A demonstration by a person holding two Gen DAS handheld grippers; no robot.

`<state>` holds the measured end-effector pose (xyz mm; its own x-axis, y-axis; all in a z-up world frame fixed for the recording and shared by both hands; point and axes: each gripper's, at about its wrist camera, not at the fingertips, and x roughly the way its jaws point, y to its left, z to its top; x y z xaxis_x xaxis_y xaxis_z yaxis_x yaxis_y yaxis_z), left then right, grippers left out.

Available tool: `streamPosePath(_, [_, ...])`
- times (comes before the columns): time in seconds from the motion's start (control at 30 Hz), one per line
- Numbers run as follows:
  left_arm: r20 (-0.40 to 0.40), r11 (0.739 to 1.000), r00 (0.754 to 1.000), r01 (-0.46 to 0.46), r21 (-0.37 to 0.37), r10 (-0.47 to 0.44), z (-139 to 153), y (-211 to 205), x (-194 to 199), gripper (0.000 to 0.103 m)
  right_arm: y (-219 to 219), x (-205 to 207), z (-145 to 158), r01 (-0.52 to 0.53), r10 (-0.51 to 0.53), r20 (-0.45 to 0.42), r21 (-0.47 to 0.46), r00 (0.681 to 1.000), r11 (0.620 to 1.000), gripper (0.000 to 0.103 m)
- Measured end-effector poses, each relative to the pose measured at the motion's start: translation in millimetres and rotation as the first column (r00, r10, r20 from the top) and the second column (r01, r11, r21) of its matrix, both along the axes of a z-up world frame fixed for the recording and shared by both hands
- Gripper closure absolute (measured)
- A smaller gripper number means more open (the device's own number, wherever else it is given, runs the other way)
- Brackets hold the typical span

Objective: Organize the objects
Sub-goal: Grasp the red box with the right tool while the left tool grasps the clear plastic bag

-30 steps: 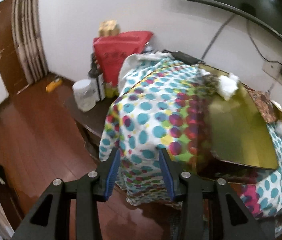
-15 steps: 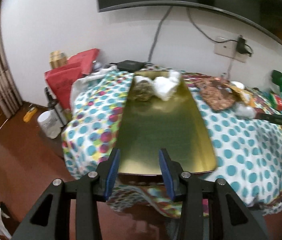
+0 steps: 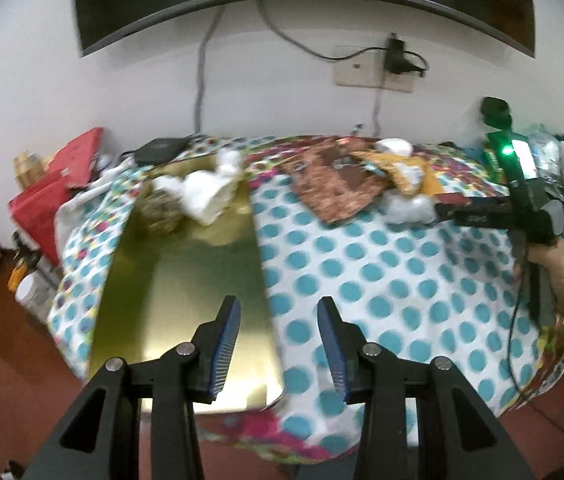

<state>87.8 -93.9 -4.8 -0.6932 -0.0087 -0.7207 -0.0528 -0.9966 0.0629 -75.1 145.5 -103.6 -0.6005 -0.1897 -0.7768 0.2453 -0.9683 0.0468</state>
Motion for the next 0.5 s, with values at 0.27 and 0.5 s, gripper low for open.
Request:
streamPosePath(0.27, [0.015, 0.989, 0.992, 0.122, 0.08, -0.124, -13, 51, -59, 0.062, 5, 1, 1, 0.023, -0.02, -0.049, 0.048, 0.999, 0.999, 0.041])
streamPosePath(0.5, [0.063, 0.969, 0.977, 0.19, 0.156, -0.202, -32, 100, -100, 0.062, 46, 2, 1, 0.115, -0.114, -0.042, 0.024, 0.993, 0.993, 0.041])
